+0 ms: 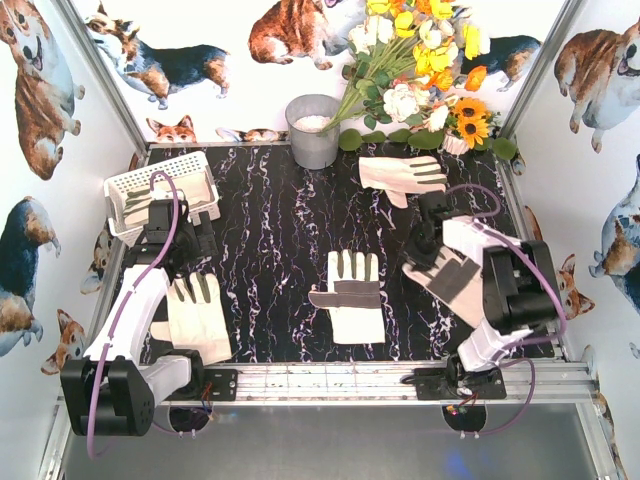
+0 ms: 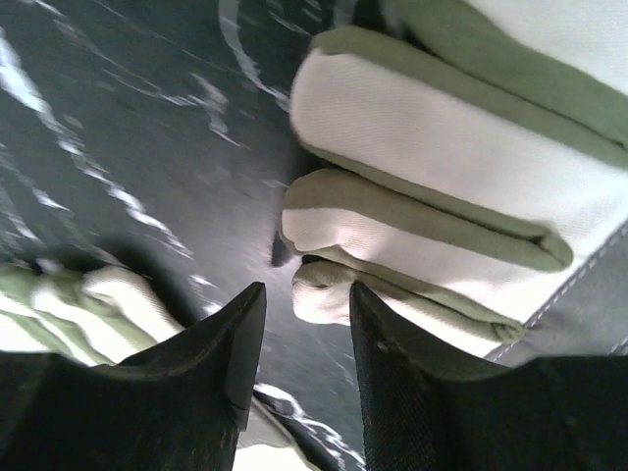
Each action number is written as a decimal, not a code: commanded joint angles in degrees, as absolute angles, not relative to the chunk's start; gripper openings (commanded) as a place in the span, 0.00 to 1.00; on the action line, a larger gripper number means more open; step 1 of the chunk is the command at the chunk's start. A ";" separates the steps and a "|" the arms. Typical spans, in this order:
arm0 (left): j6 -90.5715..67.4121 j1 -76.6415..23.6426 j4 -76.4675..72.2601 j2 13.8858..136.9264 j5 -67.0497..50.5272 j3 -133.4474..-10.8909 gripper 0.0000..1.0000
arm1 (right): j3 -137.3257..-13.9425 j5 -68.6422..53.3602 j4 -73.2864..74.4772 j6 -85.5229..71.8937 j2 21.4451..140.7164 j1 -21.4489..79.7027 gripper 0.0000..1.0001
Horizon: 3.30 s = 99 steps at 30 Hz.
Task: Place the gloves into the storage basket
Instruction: Move the glove to the center of the board, then pick up the glove from the center of the board, then pair the glove with the glove.
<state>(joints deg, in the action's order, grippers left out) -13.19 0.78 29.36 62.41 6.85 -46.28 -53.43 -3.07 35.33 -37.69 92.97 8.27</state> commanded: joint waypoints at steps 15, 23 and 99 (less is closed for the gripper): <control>-12.66 1.73 29.09 61.32 8.59 -47.11 0.98 | -72.63 -7.59 21.84 -33.09 106.30 9.43 0.42; -12.66 1.74 28.74 60.73 8.29 -47.20 0.98 | -60.63 -9.23 24.76 -29.36 91.37 -0.33 0.51; -83.85 -48.26 -16.93 79.42 3.28 -51.94 0.93 | -36.91 -9.38 3.31 -17.96 48.72 28.21 0.00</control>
